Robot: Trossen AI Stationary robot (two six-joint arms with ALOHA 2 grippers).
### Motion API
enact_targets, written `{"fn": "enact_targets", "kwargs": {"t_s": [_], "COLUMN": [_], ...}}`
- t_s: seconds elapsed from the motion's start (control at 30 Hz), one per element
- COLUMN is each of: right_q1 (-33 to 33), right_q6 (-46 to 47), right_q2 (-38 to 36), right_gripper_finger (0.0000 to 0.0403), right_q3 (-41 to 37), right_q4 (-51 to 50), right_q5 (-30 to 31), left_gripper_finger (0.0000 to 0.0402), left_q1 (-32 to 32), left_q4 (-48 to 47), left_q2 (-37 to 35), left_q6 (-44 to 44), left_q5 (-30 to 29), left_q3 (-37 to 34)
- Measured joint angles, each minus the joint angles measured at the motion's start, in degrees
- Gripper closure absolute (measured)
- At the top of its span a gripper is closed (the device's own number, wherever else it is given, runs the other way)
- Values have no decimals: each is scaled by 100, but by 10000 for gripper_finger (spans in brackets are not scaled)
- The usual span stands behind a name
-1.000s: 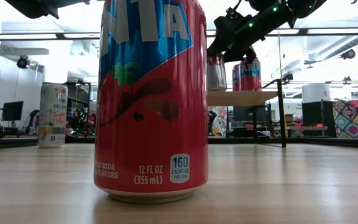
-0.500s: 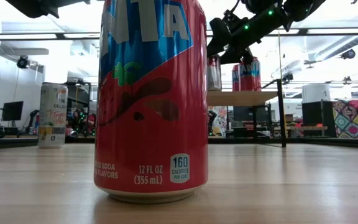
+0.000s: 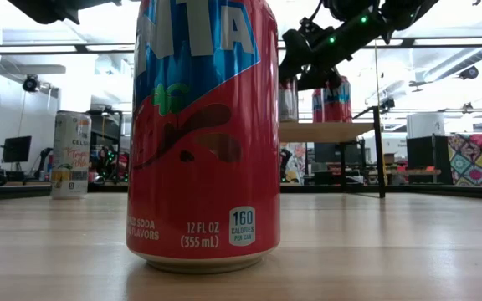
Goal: Place canned beverage on shelf
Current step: Put the bottom white red soda can on the shelf aligned with the other white red soda can
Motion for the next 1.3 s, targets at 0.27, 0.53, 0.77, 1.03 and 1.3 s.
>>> {"fn": "enact_targets", "kwargs": {"t_s": [0.27,0.53,0.77,1.03,1.3], "right_q1": [0,0,22,270,377], "right_q6": [-3,-169,-352,-595,-672], "right_q2": [-111,-187,-189,-192,-129], "right_gripper_finger": [74,73,74,74,79], "right_q3": [52,288,836,1922,2761], "right_q4": [17,0,-469,-1985,-3761], "right_q5": [1,1,-1,-15,-51], "left_gripper_finger": [402,402,402,402,402], "left_q1": [0,0,1,2,2], "left_q4": [-16,-35,-98,-181,-273], "left_q2": [0,0,1,2,2], "left_q6": [0,36,39,125,231], "left_q5": [-1,0,-1,-1,-1], "left_q3": [36,36,36,36,36]}}
